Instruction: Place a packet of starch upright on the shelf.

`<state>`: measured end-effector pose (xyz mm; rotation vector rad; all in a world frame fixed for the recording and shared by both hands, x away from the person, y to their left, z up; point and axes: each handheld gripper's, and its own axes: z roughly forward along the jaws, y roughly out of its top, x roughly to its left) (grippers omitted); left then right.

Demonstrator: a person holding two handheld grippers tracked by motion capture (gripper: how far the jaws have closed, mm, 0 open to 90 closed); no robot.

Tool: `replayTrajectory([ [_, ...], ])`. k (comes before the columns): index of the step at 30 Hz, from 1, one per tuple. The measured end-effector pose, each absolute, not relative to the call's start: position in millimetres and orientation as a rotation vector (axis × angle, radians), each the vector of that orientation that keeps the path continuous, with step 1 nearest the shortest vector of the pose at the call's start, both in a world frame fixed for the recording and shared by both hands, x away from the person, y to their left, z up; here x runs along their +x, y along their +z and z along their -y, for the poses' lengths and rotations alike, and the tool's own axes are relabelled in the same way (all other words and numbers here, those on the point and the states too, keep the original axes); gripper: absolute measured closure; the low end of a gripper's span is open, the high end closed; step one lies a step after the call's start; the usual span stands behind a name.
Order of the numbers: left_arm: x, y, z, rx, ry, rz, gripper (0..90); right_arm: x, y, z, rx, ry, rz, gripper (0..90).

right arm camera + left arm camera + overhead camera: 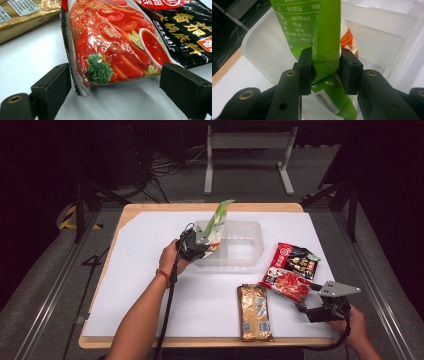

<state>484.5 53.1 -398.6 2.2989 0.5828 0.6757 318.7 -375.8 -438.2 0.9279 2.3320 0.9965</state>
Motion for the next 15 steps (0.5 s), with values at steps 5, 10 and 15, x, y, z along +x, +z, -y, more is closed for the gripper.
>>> replayTrajectory([
  [5,484.4,-400.7,-50.8,2.336,0.615,-0.554,66.5,318.8,-438.2,375.8,0.928,0.997,-2.334,10.6],
  [10,484.3,-405.1,-48.8,2.348,0.587,-0.542,66.2,318.8,-438.2,375.8,0.927,0.997,-2.334,10.5],
  [15,483.3,-406.0,-47.1,2.359,0.584,-0.546,65.8,318.7,-438.3,375.4,0.924,0.993,-2.335,10.3],
])
